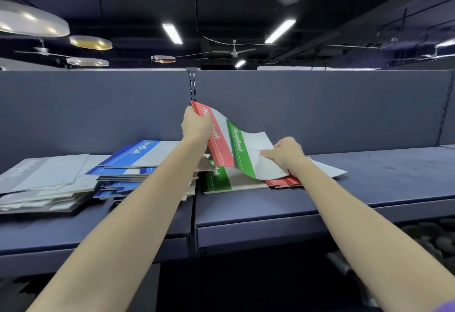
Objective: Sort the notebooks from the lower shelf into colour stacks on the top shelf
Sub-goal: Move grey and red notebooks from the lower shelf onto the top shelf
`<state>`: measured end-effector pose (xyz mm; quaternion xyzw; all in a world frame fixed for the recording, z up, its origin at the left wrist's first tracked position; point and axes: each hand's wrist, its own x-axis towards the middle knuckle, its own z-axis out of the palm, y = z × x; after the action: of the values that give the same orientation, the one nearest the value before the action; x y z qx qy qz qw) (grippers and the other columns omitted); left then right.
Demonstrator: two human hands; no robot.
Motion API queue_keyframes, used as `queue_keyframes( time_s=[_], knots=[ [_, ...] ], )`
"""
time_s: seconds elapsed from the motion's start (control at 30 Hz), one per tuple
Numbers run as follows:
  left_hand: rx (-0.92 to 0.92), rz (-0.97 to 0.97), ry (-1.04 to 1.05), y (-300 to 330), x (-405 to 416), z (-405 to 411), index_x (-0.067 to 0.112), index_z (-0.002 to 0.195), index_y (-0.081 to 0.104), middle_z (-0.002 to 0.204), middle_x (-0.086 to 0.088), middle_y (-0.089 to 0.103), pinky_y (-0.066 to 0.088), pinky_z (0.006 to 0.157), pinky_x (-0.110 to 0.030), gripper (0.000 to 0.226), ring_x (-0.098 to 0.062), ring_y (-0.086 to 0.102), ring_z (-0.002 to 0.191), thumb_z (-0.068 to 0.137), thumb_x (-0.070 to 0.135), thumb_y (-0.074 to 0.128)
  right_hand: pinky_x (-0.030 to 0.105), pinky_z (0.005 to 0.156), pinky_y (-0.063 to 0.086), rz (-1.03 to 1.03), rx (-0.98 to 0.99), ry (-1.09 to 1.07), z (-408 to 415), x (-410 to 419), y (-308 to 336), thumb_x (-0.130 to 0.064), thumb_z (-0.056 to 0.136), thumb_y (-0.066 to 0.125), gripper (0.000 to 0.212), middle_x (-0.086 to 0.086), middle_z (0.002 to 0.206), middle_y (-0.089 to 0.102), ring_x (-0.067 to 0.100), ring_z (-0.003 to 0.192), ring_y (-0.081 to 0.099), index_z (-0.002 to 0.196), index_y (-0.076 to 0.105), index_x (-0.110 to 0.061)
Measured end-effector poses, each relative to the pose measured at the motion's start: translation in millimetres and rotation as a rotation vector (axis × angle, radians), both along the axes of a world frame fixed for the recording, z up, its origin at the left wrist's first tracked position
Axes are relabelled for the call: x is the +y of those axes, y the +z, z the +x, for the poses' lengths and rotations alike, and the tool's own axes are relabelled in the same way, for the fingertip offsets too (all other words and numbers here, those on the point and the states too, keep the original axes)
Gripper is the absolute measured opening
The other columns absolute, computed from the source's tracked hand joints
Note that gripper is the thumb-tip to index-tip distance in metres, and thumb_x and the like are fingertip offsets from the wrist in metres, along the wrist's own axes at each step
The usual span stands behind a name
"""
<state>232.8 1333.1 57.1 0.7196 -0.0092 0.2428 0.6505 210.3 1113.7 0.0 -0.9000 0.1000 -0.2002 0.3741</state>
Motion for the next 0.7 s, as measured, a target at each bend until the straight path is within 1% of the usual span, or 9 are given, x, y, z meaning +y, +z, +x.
queue_keyframes(
  time_s=[0.03, 0.1, 0.17, 0.23, 0.37, 0.47, 0.57, 0.63, 0.7],
  knots=[
    [-0.015, 0.044, 0.018, 6, 4, -2, 0.014, 0.109, 0.051, 0.103, -0.004, 0.06, 0.055, 0.083, -0.041, 0.015, -0.025, 0.063, 0.094, 0.096, 0.02, 0.05, 0.033, 0.053, 0.03, -0.041, 0.033, 0.013, 1, 3, 2, -0.038, 0.081, 0.078, 0.047, 0.003, 0.066, 0.043, 0.028, 0.074, 0.043, 0.067, 0.042, -0.013],
    [-0.022, 0.134, 0.056, 19, 15, -5, 0.013, 0.109, 0.051, 0.106, -0.006, 0.06, 0.055, 0.086, -0.042, 0.016, -0.026, 0.062, 0.095, 0.094, 0.02, 0.049, 0.032, 0.054, 0.033, -0.122, 0.09, 0.047, 2, 14, 7, -0.042, 0.079, 0.078, 0.049, 0.001, 0.069, 0.044, 0.029, 0.078, 0.046, 0.068, 0.038, -0.016],
    [0.01, 0.16, 0.079, 31, 29, -8, 0.013, 0.108, 0.052, 0.107, -0.008, 0.062, 0.056, 0.086, -0.046, 0.018, -0.029, 0.064, 0.095, 0.091, 0.018, 0.05, 0.032, 0.062, 0.04, -0.193, 0.12, 0.064, 2, 26, 11, -0.041, 0.079, 0.078, 0.046, 0.001, 0.076, 0.049, 0.029, 0.083, 0.053, 0.073, 0.04, -0.015],
    [0.045, 0.139, 0.089, 37, 45, -10, 0.011, 0.109, 0.054, 0.107, -0.011, 0.064, 0.058, 0.084, -0.049, 0.023, -0.03, 0.066, 0.093, 0.087, 0.015, 0.05, 0.032, 0.067, 0.043, -0.253, 0.147, 0.075, 0, 38, 14, -0.038, 0.079, 0.078, 0.042, 0.002, 0.08, 0.054, 0.027, 0.083, 0.056, 0.076, 0.043, -0.014],
    [0.064, 0.099, 0.09, 36, 70, -11, 0.009, 0.11, 0.057, 0.107, -0.013, 0.066, 0.059, 0.081, -0.05, 0.026, -0.031, 0.068, 0.091, 0.085, 0.015, 0.053, 0.028, 0.062, 0.041, -0.353, 0.223, 0.071, -1, 53, 19, -0.032, 0.077, 0.077, 0.035, 0.002, 0.077, 0.056, 0.022, 0.07, 0.054, 0.075, 0.046, -0.015],
    [0.062, 0.03, 0.074, 35, 77, -13, 0.01, 0.111, 0.058, 0.105, -0.012, 0.067, 0.059, 0.078, -0.053, 0.026, -0.032, 0.069, 0.088, 0.086, 0.015, 0.055, 0.03, 0.07, 0.043, -0.43, 0.308, 0.109, -1, 57, 21, -0.029, 0.08, 0.076, 0.033, 0.001, 0.079, 0.055, 0.027, 0.081, 0.055, 0.075, 0.046, -0.015],
    [0.042, -0.015, 0.045, 37, 78, -9, 0.014, 0.111, 0.056, 0.105, -0.01, 0.067, 0.057, 0.082, -0.054, 0.028, -0.031, 0.07, 0.09, 0.083, 0.021, 0.057, 0.031, 0.069, 0.042, -0.459, 0.266, 0.102, -4, 55, 13, -0.035, 0.081, 0.073, 0.034, -0.001, 0.077, 0.053, 0.026, 0.083, 0.056, 0.076, 0.045, -0.016],
    [0.053, -0.038, 0.02, 38, 74, -10, 0.012, 0.113, 0.055, 0.106, -0.012, 0.067, 0.057, 0.084, -0.054, 0.029, -0.031, 0.069, 0.09, 0.085, 0.019, 0.057, 0.03, 0.068, 0.043, -0.463, 0.213, 0.052, -6, 53, 7, -0.039, 0.079, 0.072, 0.036, -0.001, 0.076, 0.055, 0.027, 0.081, 0.057, 0.076, 0.045, -0.016],
    [0.089, -0.106, -0.039, 38, 66, -15, 0.007, 0.117, 0.054, 0.104, -0.014, 0.067, 0.058, 0.074, -0.047, 0.026, -0.028, 0.067, 0.083, 0.091, 0.012, 0.058, 0.029, 0.063, 0.041, -0.382, 0.103, 0.007, -1, 51, 6, -0.037, 0.083, 0.069, 0.033, 0.002, 0.075, 0.053, 0.03, 0.076, 0.054, 0.074, 0.046, -0.016]
  ],
)
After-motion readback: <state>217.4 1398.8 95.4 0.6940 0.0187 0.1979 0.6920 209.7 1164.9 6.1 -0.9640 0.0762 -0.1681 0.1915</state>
